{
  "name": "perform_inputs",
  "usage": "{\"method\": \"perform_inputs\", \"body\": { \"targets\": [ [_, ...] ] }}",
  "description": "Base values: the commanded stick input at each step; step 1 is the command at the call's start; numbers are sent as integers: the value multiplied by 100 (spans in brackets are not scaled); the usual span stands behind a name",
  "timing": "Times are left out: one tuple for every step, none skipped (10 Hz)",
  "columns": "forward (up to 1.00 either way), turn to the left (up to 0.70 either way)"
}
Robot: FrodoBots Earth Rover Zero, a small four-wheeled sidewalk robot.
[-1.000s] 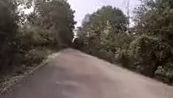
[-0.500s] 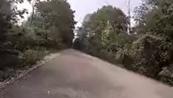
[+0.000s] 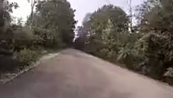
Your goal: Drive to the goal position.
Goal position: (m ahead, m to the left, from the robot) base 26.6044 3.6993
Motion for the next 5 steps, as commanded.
{"method": "perform_inputs", "body": {
  "targets": [
    [70,3],
    [70,3],
    [70,3],
    [70,6],
    [70,9]
  ]
}}
